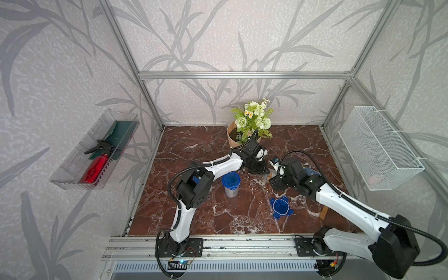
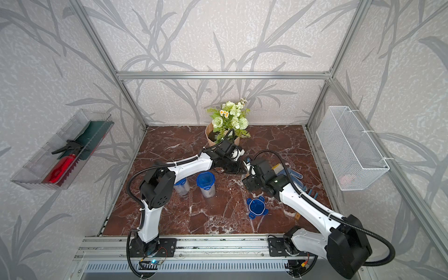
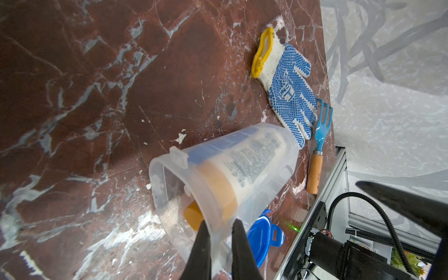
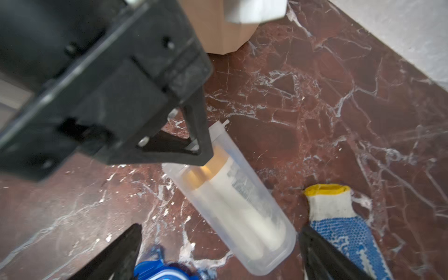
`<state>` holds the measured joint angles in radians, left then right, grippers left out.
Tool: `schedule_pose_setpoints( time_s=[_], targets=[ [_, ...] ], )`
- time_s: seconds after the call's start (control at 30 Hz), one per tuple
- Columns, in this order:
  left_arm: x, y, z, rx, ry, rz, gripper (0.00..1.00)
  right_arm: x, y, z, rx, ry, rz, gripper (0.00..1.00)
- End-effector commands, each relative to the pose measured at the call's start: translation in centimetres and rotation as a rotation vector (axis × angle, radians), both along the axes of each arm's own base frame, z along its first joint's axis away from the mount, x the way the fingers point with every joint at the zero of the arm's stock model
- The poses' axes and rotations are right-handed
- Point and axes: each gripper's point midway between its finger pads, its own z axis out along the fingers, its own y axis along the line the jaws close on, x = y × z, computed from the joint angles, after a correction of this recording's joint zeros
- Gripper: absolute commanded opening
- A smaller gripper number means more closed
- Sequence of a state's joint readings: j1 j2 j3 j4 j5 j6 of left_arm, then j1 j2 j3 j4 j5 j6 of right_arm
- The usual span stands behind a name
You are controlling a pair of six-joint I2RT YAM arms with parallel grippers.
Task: Take out toiletry kits
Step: 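Pour the toiletry kits out of the container.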
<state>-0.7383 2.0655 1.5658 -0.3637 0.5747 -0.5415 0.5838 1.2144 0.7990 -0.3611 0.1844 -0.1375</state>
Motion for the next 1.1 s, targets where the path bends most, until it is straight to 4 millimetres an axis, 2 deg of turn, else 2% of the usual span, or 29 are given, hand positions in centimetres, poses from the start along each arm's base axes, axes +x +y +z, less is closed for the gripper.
schedule_pose_setpoints(
  time_s=[0.0, 0.1, 0.27, 0.57, 0.8, 0.93, 1.07],
  targets=[
    [-0.6, 0.0, 3.5, -0.074, -0.048, -0.061, 0.00, 2.5, 0.5, 2.4, -0.084, -0.155, 0.067, 0.99],
    [-0.4, 0.8, 3.3, -0.071, -0.041, -0.059, 0.00, 3.0, 1.4, 1.9, -0.119, -0.241, 0.170, 0.99],
    [0.2, 2.5, 3.1, -0.041, -0.048, -0.049, 0.00, 3.3, 0.5, 0.1, -0.220, -0.242, 0.202, 0.99],
    [1.1, 4.7, 2.6, -0.001, -0.045, -0.029, 0.00, 2.1, 2.4, -4.9, -0.154, -0.061, 0.294, 0.99],
    [1.4, 5.2, 2.2, 0.009, -0.035, -0.019, 0.00, 2.7, 1.3, -7.3, -0.098, 0.093, 0.224, 0.99],
    [1.3, 5.1, 1.9, 0.008, -0.026, -0.018, 0.00, 2.6, 1.1, -9.1, -0.127, 0.177, 0.218, 1.00],
    [1.4, 5.1, 2.0, 0.005, -0.023, -0.016, 0.00, 2.4, 0.8, -9.7, -0.142, 0.227, 0.197, 0.92]
  ],
)
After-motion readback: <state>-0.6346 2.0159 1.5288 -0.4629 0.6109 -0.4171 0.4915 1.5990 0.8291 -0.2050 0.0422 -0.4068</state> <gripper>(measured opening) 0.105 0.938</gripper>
